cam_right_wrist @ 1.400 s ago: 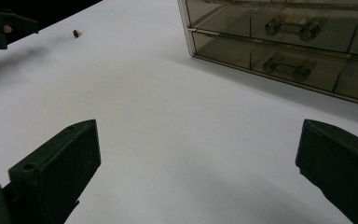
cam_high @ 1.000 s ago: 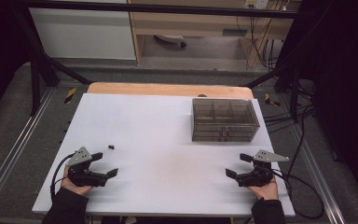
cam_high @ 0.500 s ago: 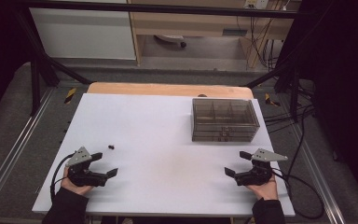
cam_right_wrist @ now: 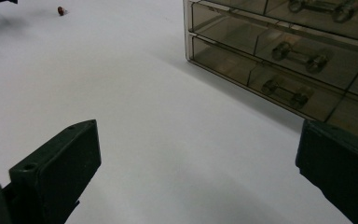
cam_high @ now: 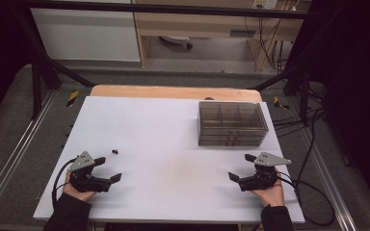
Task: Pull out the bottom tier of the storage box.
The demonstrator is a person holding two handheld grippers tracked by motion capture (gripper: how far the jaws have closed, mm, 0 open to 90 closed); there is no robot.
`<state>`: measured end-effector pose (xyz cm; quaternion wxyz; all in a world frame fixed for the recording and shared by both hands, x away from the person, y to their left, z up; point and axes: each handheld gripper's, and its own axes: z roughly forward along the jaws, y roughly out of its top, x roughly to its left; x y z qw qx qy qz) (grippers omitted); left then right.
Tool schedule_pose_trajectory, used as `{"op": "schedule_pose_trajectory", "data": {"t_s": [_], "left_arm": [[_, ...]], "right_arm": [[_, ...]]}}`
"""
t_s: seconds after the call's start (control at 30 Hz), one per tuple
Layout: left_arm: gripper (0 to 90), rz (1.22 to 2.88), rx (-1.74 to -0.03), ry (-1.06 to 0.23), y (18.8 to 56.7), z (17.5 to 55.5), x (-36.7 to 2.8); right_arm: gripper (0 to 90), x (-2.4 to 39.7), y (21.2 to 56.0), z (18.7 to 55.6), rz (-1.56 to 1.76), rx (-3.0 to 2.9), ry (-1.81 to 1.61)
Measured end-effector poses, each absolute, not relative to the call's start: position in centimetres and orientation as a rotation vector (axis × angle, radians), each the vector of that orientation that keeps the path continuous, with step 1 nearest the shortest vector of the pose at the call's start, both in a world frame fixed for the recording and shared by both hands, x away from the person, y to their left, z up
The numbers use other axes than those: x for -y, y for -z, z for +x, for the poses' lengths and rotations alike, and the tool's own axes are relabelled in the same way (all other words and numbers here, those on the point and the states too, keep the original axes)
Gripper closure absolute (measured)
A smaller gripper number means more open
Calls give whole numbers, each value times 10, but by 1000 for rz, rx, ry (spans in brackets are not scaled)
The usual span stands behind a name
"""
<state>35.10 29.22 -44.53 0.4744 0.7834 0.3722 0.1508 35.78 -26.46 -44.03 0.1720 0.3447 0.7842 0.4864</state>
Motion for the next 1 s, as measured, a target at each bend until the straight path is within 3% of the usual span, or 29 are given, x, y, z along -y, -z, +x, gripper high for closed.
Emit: {"op": "schedule_pose_trajectory", "data": {"t_s": [1.0], "left_arm": [[36, 1920, -916, -369, 446, 352, -292]], "right_arm": [[6, 239, 436, 360, 838, -2277, -1133]]}}
